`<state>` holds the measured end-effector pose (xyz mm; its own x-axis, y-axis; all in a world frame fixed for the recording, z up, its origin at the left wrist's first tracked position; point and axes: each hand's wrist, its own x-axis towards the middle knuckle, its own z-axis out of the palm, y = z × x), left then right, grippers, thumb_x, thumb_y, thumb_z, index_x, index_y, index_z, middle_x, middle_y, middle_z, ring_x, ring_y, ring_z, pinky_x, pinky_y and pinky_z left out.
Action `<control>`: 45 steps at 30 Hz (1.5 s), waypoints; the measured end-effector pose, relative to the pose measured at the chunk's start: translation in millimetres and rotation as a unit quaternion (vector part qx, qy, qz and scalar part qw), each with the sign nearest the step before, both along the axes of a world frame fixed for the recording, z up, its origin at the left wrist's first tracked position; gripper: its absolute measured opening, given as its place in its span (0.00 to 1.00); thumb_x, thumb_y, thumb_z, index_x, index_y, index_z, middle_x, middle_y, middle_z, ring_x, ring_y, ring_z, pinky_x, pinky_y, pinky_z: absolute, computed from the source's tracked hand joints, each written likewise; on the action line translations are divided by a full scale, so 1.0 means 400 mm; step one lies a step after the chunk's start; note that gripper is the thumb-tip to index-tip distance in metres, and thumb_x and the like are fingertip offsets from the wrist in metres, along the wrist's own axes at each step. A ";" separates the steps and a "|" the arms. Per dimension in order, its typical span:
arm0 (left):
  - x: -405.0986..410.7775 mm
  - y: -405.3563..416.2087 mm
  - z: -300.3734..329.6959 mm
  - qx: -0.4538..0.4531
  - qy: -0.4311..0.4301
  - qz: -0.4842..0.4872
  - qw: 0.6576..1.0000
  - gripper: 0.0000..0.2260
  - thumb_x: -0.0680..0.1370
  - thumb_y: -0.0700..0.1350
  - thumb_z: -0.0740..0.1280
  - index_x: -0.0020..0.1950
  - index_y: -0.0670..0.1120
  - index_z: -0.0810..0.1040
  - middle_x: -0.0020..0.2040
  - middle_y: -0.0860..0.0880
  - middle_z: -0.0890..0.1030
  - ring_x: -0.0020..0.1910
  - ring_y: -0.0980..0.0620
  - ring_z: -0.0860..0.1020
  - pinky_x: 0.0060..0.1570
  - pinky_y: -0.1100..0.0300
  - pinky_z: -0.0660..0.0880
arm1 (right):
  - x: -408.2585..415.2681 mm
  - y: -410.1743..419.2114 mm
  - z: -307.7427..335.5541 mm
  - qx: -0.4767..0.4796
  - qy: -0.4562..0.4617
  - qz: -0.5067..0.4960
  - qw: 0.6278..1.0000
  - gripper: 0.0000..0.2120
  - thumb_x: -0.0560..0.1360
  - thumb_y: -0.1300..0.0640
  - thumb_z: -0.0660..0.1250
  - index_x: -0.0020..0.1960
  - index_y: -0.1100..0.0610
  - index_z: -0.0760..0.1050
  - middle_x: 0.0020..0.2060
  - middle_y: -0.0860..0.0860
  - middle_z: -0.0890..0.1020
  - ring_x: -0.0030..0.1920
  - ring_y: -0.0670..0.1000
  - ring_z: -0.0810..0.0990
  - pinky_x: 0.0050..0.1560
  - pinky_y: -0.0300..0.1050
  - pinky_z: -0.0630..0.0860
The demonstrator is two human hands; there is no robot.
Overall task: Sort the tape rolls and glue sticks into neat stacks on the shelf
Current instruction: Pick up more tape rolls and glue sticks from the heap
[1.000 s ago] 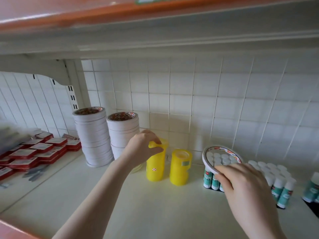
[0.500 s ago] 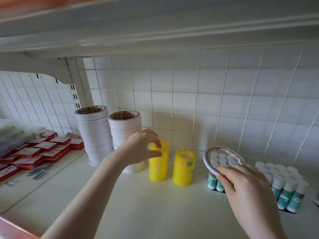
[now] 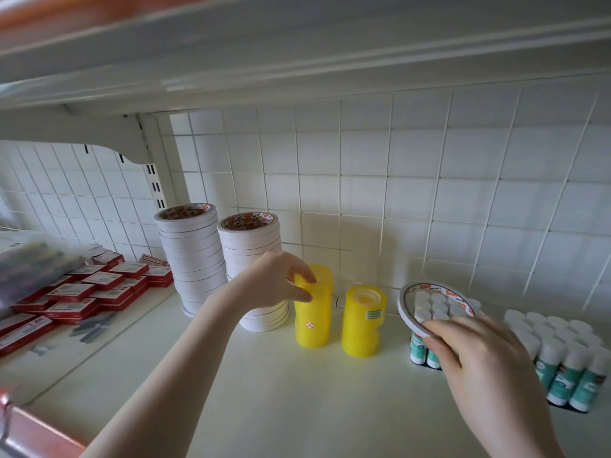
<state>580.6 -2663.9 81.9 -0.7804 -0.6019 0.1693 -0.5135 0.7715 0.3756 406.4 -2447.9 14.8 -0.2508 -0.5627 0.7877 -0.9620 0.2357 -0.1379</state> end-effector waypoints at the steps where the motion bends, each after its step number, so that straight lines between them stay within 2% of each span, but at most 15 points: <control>1: 0.000 -0.001 -0.001 0.004 0.006 0.004 1.000 0.13 0.68 0.47 0.76 0.52 0.52 0.82 0.44 0.56 0.77 0.39 0.63 0.72 0.38 0.72 0.67 | 0.001 0.001 0.001 0.003 -0.002 -0.001 1.000 0.15 0.70 0.52 0.57 0.38 0.56 0.81 0.30 0.50 0.78 0.34 0.59 0.78 0.38 0.48 0.61; 3: 0.000 -0.004 -0.001 0.014 0.011 0.011 1.000 0.12 0.68 0.48 0.76 0.50 0.53 0.82 0.42 0.56 0.77 0.38 0.63 0.72 0.38 0.71 0.67 | 0.004 0.003 0.004 0.008 -0.005 -0.005 1.000 0.10 0.69 0.54 0.62 0.37 0.56 0.81 0.29 0.50 0.78 0.33 0.59 0.78 0.38 0.47 0.60; 6: -0.002 -0.009 0.003 0.012 -0.014 0.002 1.000 0.15 0.69 0.49 0.75 0.54 0.54 0.81 0.45 0.55 0.76 0.40 0.62 0.72 0.39 0.71 0.67 | 0.007 0.003 0.004 0.012 -0.010 -0.005 1.000 0.03 0.64 0.58 0.67 0.36 0.56 0.80 0.28 0.50 0.77 0.33 0.59 0.77 0.37 0.47 0.61; 9: -0.005 -0.011 0.011 0.007 -0.047 -0.006 0.999 0.16 0.71 0.51 0.73 0.57 0.52 0.80 0.48 0.55 0.75 0.42 0.61 0.72 0.40 0.71 0.66 | 0.002 0.001 -0.002 0.006 -0.006 -0.004 1.000 0.07 0.67 0.56 0.65 0.36 0.56 0.80 0.28 0.50 0.77 0.33 0.59 0.77 0.38 0.48 0.61; 11: -0.007 -0.011 0.014 0.008 -0.054 -0.005 0.998 0.15 0.71 0.51 0.73 0.57 0.51 0.80 0.45 0.58 0.74 0.40 0.63 0.71 0.38 0.73 0.65 | -0.001 0.000 -0.006 -0.001 -0.005 0.001 1.000 0.13 0.69 0.53 0.59 0.36 0.56 0.80 0.28 0.50 0.77 0.33 0.59 0.77 0.38 0.48 0.61; 13: -0.009 -0.012 0.015 0.014 -0.050 -0.003 0.999 0.15 0.71 0.50 0.74 0.56 0.51 0.80 0.43 0.59 0.73 0.39 0.63 0.72 0.37 0.73 0.65 | -0.002 0.000 -0.007 -0.006 -0.006 0.007 1.000 0.15 0.70 0.52 0.57 0.36 0.56 0.80 0.28 0.50 0.77 0.33 0.59 0.77 0.38 0.48 0.62; 18: -0.011 -0.011 0.024 0.026 -0.057 -0.002 0.998 0.15 0.69 0.50 0.75 0.55 0.51 0.80 0.47 0.53 0.77 0.45 0.57 0.74 0.46 0.64 0.71 | -0.001 -0.001 -0.008 -0.005 -0.004 0.002 1.000 0.13 0.69 0.53 0.59 0.37 0.56 0.81 0.29 0.50 0.78 0.34 0.59 0.78 0.39 0.48 0.63; 23: -0.014 -0.008 0.024 0.035 -0.038 0.000 0.999 0.14 0.69 0.49 0.75 0.54 0.53 0.80 0.47 0.53 0.78 0.44 0.57 0.74 0.44 0.66 0.70 | -0.002 -0.001 -0.008 -0.017 0.000 0.007 1.000 0.15 0.69 0.52 0.57 0.37 0.56 0.81 0.29 0.50 0.78 0.34 0.59 0.79 0.39 0.48 0.64; 26: -0.017 -0.005 0.014 0.037 -0.019 -0.003 0.999 0.17 0.69 0.48 0.75 0.56 0.54 0.78 0.51 0.52 0.78 0.49 0.54 0.76 0.51 0.59 0.74 | -0.001 0.000 -0.006 -0.023 0.003 0.009 1.000 0.15 0.69 0.52 0.57 0.36 0.57 0.81 0.28 0.51 0.78 0.33 0.59 0.78 0.39 0.48 0.64; 28: -0.017 -0.002 0.004 0.043 0.002 0.000 0.999 0.18 0.67 0.49 0.76 0.55 0.55 0.76 0.51 0.52 0.78 0.50 0.51 0.77 0.53 0.55 0.75 | -0.001 0.002 -0.005 -0.021 0.006 0.004 1.000 0.13 0.69 0.53 0.59 0.36 0.57 0.81 0.28 0.51 0.78 0.33 0.59 0.78 0.39 0.48 0.63; 31: -0.018 0.006 -0.009 0.023 0.031 0.010 0.999 0.21 0.67 0.52 0.76 0.55 0.54 0.73 0.48 0.55 0.75 0.47 0.52 0.76 0.50 0.56 0.75 | 0.000 0.005 -0.006 -0.027 0.011 -0.001 1.000 0.09 0.67 0.55 0.63 0.35 0.57 0.80 0.28 0.51 0.78 0.32 0.59 0.78 0.38 0.48 0.63; 35: -0.020 0.018 -0.021 0.012 0.069 0.036 0.997 0.23 0.67 0.52 0.76 0.59 0.53 0.73 0.49 0.55 0.76 0.47 0.53 0.75 0.51 0.56 0.75 | -0.002 0.006 -0.011 -0.034 0.020 0.003 0.999 0.15 0.68 0.52 0.57 0.35 0.56 0.81 0.27 0.50 0.78 0.31 0.59 0.77 0.36 0.48 0.69; 39: -0.023 0.026 -0.032 0.012 0.083 0.050 0.995 0.24 0.68 0.51 0.75 0.61 0.52 0.72 0.53 0.52 0.79 0.48 0.51 0.76 0.52 0.53 0.74 | -0.004 0.008 -0.012 -0.041 0.020 0.002 0.999 0.15 0.68 0.52 0.57 0.34 0.56 0.80 0.27 0.50 0.77 0.31 0.59 0.77 0.37 0.47 0.64; 45: -0.023 0.034 -0.042 0.014 0.093 0.073 0.993 0.25 0.69 0.51 0.74 0.64 0.52 0.72 0.55 0.50 0.78 0.50 0.50 0.76 0.53 0.54 0.74 | -0.003 0.009 -0.015 -0.051 0.030 0.001 0.998 0.15 0.68 0.52 0.57 0.33 0.56 0.80 0.27 0.50 0.77 0.31 0.59 0.78 0.36 0.48 0.67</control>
